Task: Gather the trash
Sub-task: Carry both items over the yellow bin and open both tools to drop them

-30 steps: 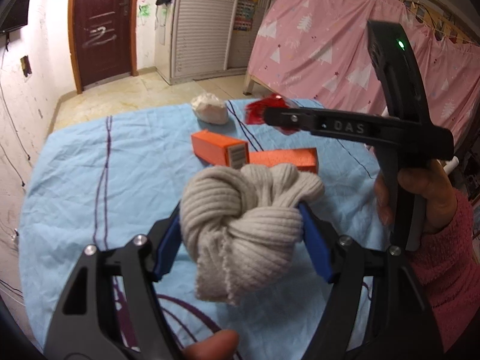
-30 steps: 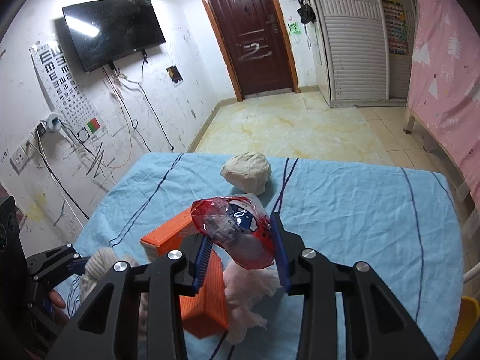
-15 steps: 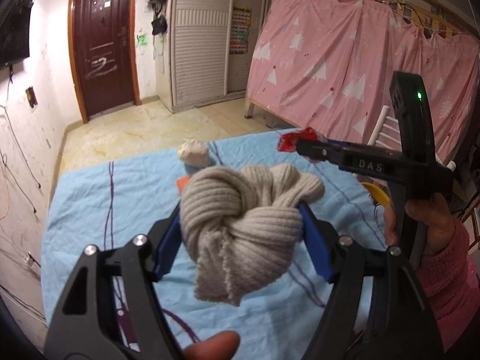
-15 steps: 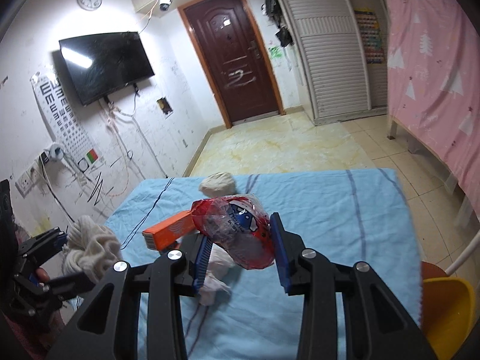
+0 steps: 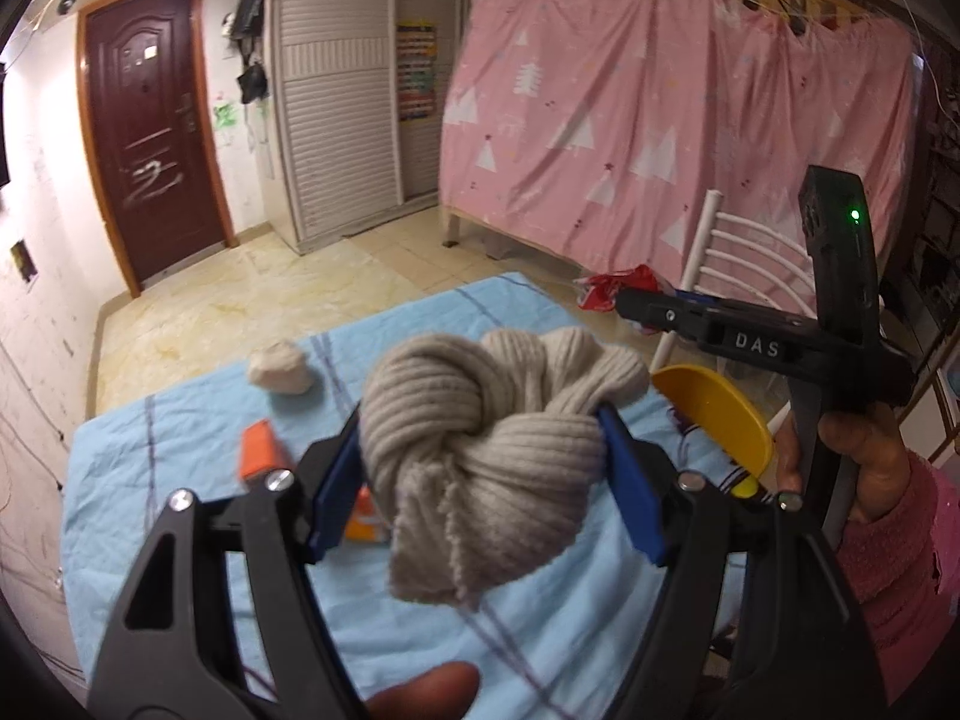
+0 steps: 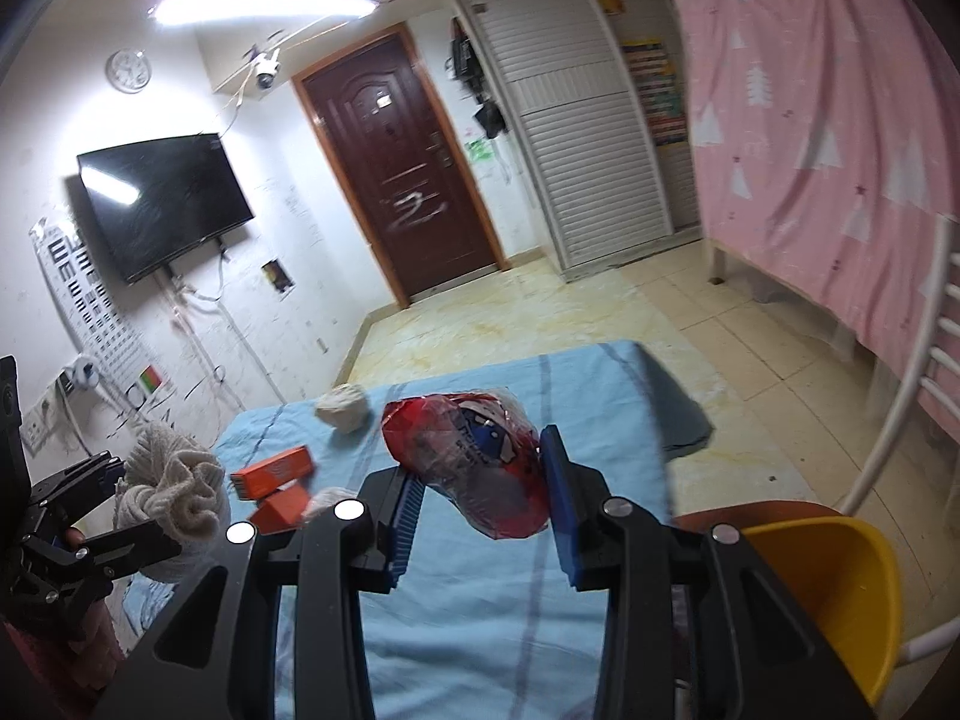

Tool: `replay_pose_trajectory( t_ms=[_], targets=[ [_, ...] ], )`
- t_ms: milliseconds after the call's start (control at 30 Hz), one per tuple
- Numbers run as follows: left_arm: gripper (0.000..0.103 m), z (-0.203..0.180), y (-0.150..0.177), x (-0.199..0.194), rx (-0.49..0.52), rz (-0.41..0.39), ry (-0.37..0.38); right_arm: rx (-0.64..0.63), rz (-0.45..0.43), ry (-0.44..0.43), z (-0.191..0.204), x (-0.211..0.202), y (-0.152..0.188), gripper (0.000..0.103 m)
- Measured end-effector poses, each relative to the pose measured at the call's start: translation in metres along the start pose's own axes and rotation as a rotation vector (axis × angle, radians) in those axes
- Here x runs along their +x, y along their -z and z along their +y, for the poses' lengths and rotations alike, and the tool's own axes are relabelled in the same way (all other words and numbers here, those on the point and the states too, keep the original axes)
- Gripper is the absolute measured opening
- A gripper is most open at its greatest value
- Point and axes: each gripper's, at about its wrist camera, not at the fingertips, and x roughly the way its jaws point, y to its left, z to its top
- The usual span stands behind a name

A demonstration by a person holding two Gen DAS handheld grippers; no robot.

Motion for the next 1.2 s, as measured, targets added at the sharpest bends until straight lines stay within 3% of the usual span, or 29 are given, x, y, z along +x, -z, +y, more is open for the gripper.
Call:
replay_pose_trajectory(
  t_ms=[433, 700, 800, 867, 1067, 1200],
  targets=[
    [0.070, -0.075, -0.022, 0.044, 0.085, 0.046, 0.096, 0.124, -0.058, 0.130, -0.089, -0.051, 0.023, 0.031],
    [0.070, -0.111, -0.033, 0.061, 0.136, 0.057, 0.111, 0.185, -0.057, 0.168, -0.129, -0.062, 0.036, 0.033],
    [0.070, -0.119, -0.039, 0.065, 0.148, 0.054, 0.111, 0.221, -0.063, 0.172, -0.140, -0.067, 0.039, 0.046],
    [0.070, -0.125, -0.043, 0.070, 0.151, 0.059, 0.114, 0.247, -0.072, 0.173, -0.148, -0.070, 0.041, 0.066],
    [0.070, -0.138, -0.049, 0.085, 0.153, 0.087, 0.135, 0.267, -0.114, 0.196, -0.153, -0.082, 0.040, 0.071],
    [0.070, -0.155, -0.055, 0.101, 0.158, 0.112, 0.161, 0.340, -0.194, 0.226, -0.171, -0.105, 0.042, 0.071]
  ],
)
